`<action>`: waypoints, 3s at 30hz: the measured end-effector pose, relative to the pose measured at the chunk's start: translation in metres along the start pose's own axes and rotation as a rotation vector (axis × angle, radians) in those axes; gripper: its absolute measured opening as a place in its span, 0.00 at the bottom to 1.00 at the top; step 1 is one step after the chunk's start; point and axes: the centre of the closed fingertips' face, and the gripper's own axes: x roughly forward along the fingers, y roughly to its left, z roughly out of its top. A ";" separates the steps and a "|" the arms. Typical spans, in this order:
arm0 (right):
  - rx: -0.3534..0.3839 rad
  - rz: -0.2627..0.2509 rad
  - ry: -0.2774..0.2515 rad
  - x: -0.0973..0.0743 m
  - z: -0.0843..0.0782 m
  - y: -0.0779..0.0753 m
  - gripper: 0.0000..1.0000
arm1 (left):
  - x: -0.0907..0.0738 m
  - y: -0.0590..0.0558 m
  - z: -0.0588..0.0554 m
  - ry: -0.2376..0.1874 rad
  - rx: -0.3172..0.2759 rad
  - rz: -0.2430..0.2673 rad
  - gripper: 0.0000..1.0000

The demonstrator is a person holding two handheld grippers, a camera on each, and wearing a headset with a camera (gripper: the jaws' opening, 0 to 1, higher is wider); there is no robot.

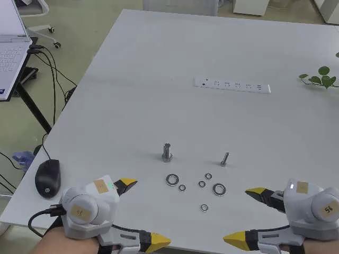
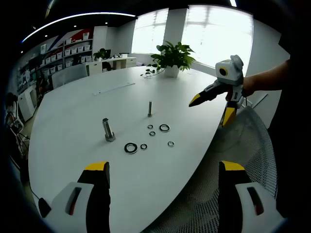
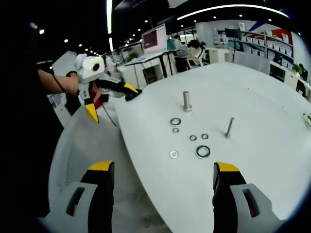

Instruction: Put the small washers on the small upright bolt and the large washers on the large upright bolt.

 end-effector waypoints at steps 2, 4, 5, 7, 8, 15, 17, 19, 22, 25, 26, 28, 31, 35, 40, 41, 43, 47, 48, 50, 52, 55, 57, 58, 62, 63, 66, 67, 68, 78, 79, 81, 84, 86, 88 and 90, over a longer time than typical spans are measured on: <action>0.002 0.002 0.001 0.001 0.000 0.000 0.78 | 0.000 0.001 0.000 -0.002 -0.004 0.000 0.91; -0.003 0.008 0.008 0.003 0.000 0.001 0.78 | 0.000 0.001 0.000 0.002 -0.002 0.001 0.91; -0.005 0.008 0.009 0.003 0.000 0.001 0.78 | 0.000 0.001 -0.001 0.003 -0.001 0.001 0.91; -0.007 0.008 0.014 0.004 0.000 0.001 0.77 | 0.000 0.001 0.000 0.002 0.000 0.000 0.90; -0.010 0.009 0.018 0.004 0.000 0.001 0.77 | 0.000 0.002 0.000 0.002 0.001 0.000 0.90; -0.022 0.003 0.027 0.005 0.003 -0.002 0.74 | -0.002 0.005 0.002 0.017 0.021 -0.003 0.90; -0.035 0.001 0.038 0.006 0.002 -0.003 0.73 | -0.003 0.007 0.004 0.014 0.022 0.001 0.90; -0.032 0.012 0.054 0.008 0.000 -0.003 0.70 | -0.003 0.007 0.006 0.009 0.022 0.003 0.90; -0.062 0.010 0.083 0.011 -0.002 -0.003 0.68 | -0.003 0.007 0.005 0.009 0.022 0.004 0.89; -0.083 0.021 0.107 0.016 -0.004 -0.002 0.66 | -0.003 0.007 0.003 0.007 0.019 0.008 0.89; -0.093 0.021 0.114 0.017 -0.004 -0.003 0.66 | -0.004 0.007 0.003 0.005 0.017 0.009 0.89; -0.121 0.020 0.140 0.020 -0.005 -0.004 0.63 | -0.004 0.007 0.001 0.007 0.018 0.010 0.90; -0.139 0.019 0.159 0.024 -0.003 -0.006 0.63 | -0.004 0.006 0.001 0.002 0.029 0.006 0.90; -0.178 0.028 0.213 0.029 -0.006 -0.008 0.58 | -0.003 0.005 0.002 -0.001 0.031 -0.001 0.89; -0.202 0.038 0.240 0.036 -0.004 -0.010 0.55 | -0.002 0.004 0.002 0.013 0.061 -0.009 0.89; -0.206 0.040 0.245 0.037 -0.004 -0.010 0.55 | -0.002 0.004 0.003 0.011 0.070 -0.009 0.89; -0.219 0.046 0.258 0.041 -0.005 -0.010 0.54 | -0.002 0.004 0.004 0.011 0.074 -0.010 0.89; -0.236 0.059 0.280 0.046 -0.006 -0.009 0.51 | -0.001 0.005 0.003 0.007 0.071 -0.014 0.89; -0.241 0.071 0.285 0.048 -0.006 -0.008 0.50 | 0.000 0.006 0.002 0.010 0.072 -0.012 0.89; -0.249 0.073 0.296 0.052 -0.006 -0.009 0.48 | 0.000 0.008 0.002 0.008 0.073 -0.012 0.89; -0.252 0.070 0.303 0.055 -0.007 -0.012 0.48 | -0.001 0.010 0.003 0.004 0.070 -0.010 0.89; -0.259 0.075 0.329 0.061 -0.012 -0.014 0.48 | 0.000 0.012 0.002 0.005 0.074 -0.007 0.89; -0.261 0.086 0.344 0.065 -0.016 -0.013 0.47 | -0.001 0.013 0.002 0.006 0.075 -0.007 0.89; -0.261 0.088 0.352 0.066 -0.018 -0.013 0.47 | -0.001 0.014 0.002 0.006 0.076 -0.008 0.89; -0.273 0.093 0.384 0.071 -0.027 -0.013 0.45 | 0.000 0.016 -0.001 0.008 0.080 -0.007 0.88; -0.279 0.092 0.394 0.072 -0.029 -0.013 0.44 | 0.000 0.015 -0.002 0.008 0.081 -0.009 0.88; -0.289 0.091 0.417 0.074 -0.034 -0.014 0.43 | 0.000 0.013 -0.004 0.011 0.091 -0.018 0.88; -0.290 0.090 0.422 0.075 -0.036 -0.014 0.43 | 0.000 0.013 -0.005 0.015 0.098 -0.019 0.88; -0.292 0.090 0.426 0.076 -0.037 -0.015 0.43 | 0.000 0.013 -0.005 0.015 0.101 -0.020 0.88; -0.323 0.069 0.469 0.081 -0.037 -0.018 0.39 | -0.003 0.013 -0.006 0.019 0.114 -0.032 0.86; -0.323 0.070 0.468 0.082 -0.036 -0.017 0.39 | -0.003 0.014 -0.006 0.020 0.116 -0.030 0.86; -0.330 0.062 0.477 0.083 -0.036 -0.019 0.37 | -0.003 0.016 -0.005 0.024 0.118 -0.029 0.86; -0.341 0.054 0.505 0.084 -0.040 -0.020 0.34 | -0.003 0.015 -0.004 0.019 0.122 -0.033 0.85; -0.346 0.041 0.522 0.084 -0.044 -0.021 0.32 | -0.004 0.014 -0.002 0.011 0.124 -0.037 0.85; -0.346 0.040 0.522 0.084 -0.044 -0.021 0.31 | -0.005 0.013 -0.003 0.012 0.124 -0.037 0.85; -0.342 0.040 0.521 0.084 -0.044 -0.019 0.31 | -0.006 0.012 -0.003 0.012 0.126 -0.039 0.85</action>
